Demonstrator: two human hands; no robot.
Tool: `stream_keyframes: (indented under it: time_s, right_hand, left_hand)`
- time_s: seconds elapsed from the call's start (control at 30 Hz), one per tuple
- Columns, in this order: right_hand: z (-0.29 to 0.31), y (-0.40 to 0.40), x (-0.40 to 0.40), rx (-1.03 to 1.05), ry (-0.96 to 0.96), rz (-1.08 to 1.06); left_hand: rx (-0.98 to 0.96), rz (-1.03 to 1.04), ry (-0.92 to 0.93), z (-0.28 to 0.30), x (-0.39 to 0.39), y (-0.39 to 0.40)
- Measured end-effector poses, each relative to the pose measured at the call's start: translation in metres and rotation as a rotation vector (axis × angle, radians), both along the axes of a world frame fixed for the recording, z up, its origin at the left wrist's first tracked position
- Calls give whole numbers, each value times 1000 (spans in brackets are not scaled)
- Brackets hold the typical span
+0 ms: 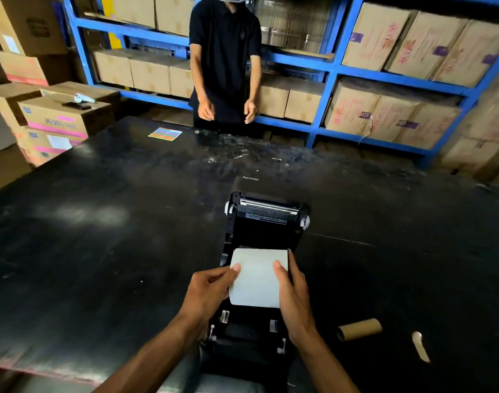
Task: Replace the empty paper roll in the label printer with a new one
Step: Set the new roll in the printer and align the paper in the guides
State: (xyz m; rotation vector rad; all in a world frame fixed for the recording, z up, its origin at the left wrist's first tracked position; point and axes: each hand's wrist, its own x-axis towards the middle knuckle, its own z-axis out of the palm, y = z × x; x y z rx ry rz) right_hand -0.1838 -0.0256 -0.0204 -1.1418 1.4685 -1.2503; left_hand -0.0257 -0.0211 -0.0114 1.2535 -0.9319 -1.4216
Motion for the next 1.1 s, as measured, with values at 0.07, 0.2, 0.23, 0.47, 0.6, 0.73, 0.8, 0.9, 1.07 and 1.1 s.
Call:
stream_keyframes:
  time_s: [0.07, 0.2, 0.23, 0.47, 0.6, 0.73, 0.8, 0.9, 1.07, 1.1]
  right_hand:
    - [1, -5, 3, 12, 67, -13]
    - [2, -15, -1, 68, 192, 5]
    - [1, -16, -2, 84, 214, 17]
    - [-14, -14, -13, 189, 308, 110]
    - [-22, -11, -15, 218, 331, 161]
    - [-28, -12, -17, 252, 404, 208]
    - [-29, -14, -19, 255, 440, 230]
    - [-32, -14, -22, 258, 506, 268]
    - [-37, -4, -23, 265, 577, 294]
    - [-37, -1, -22, 260, 575, 295]
  left_hand:
    - [16, 1, 42, 0, 3, -4]
    - [-3, -25, 62, 0, 2, -7]
    - [-9, -23, 47, 1, 1, -8]
    - [4, -96, -103, -1, 3, -23]
    - [21, -116, -168, -10, 3, -27]
    - [14, -137, -253, -17, 7, -28]
    - [6, -139, -273, -19, 8, -26]
    - [-7, -146, -313, -21, 8, -21]
    - [-83, -148, -443, -30, 10, -14]
    - [-96, -148, -472, -31, 11, -13]
